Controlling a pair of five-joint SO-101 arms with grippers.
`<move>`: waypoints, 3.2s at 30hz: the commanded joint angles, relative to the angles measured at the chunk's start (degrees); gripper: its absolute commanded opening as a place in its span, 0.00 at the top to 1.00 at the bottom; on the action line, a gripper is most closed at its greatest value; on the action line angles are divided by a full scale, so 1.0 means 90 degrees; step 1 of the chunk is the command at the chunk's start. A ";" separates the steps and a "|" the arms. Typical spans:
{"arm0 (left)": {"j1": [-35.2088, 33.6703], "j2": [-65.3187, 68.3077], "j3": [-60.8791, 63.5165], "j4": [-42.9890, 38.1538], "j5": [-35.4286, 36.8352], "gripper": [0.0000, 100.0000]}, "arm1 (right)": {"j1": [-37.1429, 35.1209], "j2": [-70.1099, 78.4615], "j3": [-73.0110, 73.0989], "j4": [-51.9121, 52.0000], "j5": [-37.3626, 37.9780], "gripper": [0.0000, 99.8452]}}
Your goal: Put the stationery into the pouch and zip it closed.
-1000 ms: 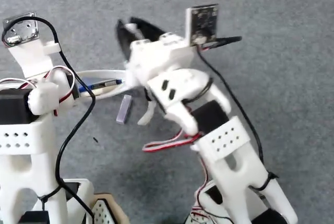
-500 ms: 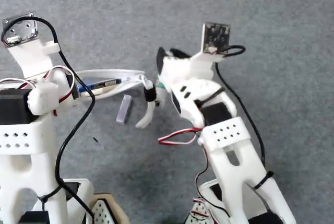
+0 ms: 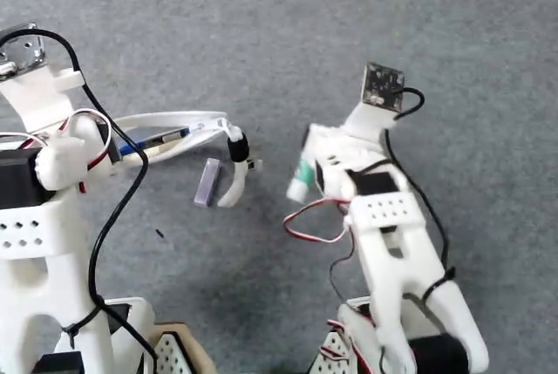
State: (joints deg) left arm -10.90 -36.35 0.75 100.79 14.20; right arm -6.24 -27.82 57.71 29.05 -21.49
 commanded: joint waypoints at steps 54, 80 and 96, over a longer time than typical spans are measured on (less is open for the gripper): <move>-0.0103 -0.0068 -0.0073 -0.0010 0.0049 0.97 | -0.0420 0.3414 -0.4733 0.6037 -0.1651 0.78; -0.0200 -0.0068 -0.0073 -0.0010 0.0049 0.97 | -0.0049 0.6149 -0.5924 0.5851 -0.1582 0.99; -0.0171 -0.0068 -0.0073 -0.0010 0.0049 0.97 | -0.0088 0.4283 -0.8161 0.6603 -0.1006 0.99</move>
State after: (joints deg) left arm -11.96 -36.35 0.75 100.79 14.20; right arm -7.21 18.42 -10.51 87.96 -32.40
